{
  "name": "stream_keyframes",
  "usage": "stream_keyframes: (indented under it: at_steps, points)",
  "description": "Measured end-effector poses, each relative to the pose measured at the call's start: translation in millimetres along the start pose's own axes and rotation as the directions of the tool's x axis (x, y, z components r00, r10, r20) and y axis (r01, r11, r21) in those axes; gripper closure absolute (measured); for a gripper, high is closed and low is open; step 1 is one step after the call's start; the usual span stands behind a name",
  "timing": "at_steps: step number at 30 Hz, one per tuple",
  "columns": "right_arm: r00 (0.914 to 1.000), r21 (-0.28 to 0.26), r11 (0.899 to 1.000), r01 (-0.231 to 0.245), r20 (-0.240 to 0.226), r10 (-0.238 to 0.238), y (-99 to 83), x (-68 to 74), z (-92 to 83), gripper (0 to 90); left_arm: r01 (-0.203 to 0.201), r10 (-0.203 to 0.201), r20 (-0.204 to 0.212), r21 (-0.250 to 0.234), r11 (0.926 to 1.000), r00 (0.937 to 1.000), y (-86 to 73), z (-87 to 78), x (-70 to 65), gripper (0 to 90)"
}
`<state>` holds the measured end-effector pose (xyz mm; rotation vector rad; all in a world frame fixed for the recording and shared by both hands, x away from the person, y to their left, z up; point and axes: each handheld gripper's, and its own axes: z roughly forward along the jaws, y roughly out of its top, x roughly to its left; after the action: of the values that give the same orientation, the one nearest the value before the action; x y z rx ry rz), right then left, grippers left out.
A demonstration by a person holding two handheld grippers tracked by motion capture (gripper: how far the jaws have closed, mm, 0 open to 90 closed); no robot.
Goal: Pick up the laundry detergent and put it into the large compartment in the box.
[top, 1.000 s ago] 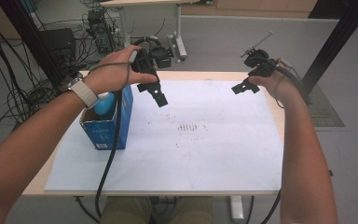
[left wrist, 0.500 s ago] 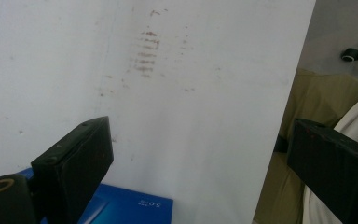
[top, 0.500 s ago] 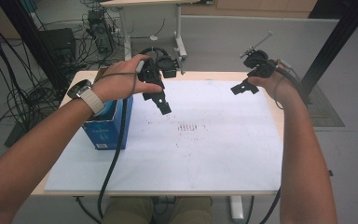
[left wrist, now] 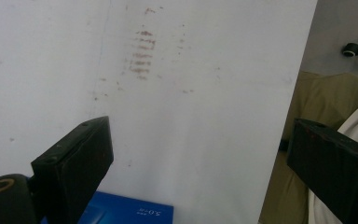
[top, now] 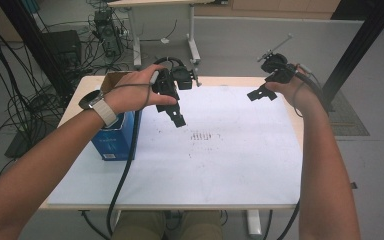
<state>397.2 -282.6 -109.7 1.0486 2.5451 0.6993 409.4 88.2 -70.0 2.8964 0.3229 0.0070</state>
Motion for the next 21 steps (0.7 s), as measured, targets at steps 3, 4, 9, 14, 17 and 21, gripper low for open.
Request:
stream_keyframes:
  at_steps: [3, 4, 9, 14, 17, 21]
  points:
    - [1.0, 0.0, 1.0, -0.003, -0.003, 0.003, -1.0, -0.6, 1.0, 10.1, 0.008, -0.008, 0.001, -0.004, 1.0, 1.0, -2.2, 2.6, 0.4, 7.6]
    - [1.0, 0.0, 1.0, -0.003, -0.003, 0.003, -1.0, -0.6, 1.0, 10.1, 0.008, -0.008, 0.001, -0.004, 1.0, 1.0, -2.2, 2.6, 0.4, 7.7]
    - [0.9999, 0.003, 1.0, -0.011, 0.001, 0.011, -2.2, -1.3, 1.7, 10.1, 0.004, -0.004, 0.0, -0.003, 1.0, 1.0, -2.1, 4.3, 0.7, 7.8]
    - [1.0, 0.005, 1.0, -0.01, 0.002, 0.01, -2.5, -2.1, 1.7, 10.1, 0.006, -0.006, 0.0, 0.004, 1.0, 1.0, -0.5, 5.8, 0.8, 7.8]
    - [1.0, 0.004, 1.0, -0.008, 0.002, 0.008, -2.4, -1.9, 1.6, 10.1, 0.006, -0.006, -0.004, 0.009, 0.9999, 1.0, 0.5, 5.8, 0.3, 7.8]
    - [1.0, 0.004, 1.0, -0.008, 0.001, 0.008, -2.9, -1.9, 1.3, 10.1, 0.001, -0.001, -0.003, 0.015, 0.9999, 1.0, 1.8, 6.1, -0.2, 7.8]
